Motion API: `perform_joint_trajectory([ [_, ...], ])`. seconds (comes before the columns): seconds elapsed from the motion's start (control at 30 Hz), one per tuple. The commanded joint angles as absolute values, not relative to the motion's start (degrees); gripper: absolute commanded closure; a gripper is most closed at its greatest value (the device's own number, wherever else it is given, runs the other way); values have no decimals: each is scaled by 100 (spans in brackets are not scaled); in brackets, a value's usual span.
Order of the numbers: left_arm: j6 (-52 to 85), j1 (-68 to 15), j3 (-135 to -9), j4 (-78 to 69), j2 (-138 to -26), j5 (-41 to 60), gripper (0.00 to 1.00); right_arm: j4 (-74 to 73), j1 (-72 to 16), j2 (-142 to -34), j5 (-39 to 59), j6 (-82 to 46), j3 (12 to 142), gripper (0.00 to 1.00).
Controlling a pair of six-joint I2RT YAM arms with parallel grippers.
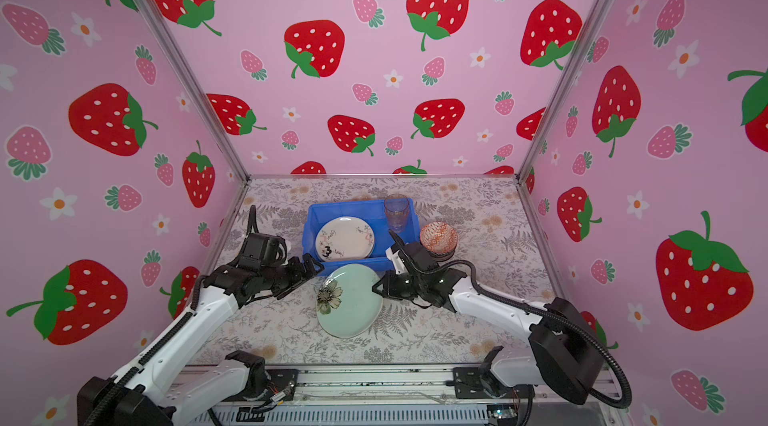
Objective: Place the mixed dishes into the plastic bin
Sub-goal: 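Carry the green plate with both grippers into the bin and lower it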
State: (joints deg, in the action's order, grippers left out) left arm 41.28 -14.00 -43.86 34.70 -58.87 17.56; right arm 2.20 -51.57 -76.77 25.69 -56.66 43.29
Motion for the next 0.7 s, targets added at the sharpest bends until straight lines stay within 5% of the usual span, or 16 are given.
perform_joint_trajectory([
  [0.0, 4008, -1301, -4663, 3528, -5904, 1869, 1, -264, -5139, -7760, 2907, -5628, 4737, 100],
  [0.67, 3290, -1018, -6608, 3379, -7234, 1837, 1, 180, -4320, -8756, 3116, -4931, 6497, 100],
])
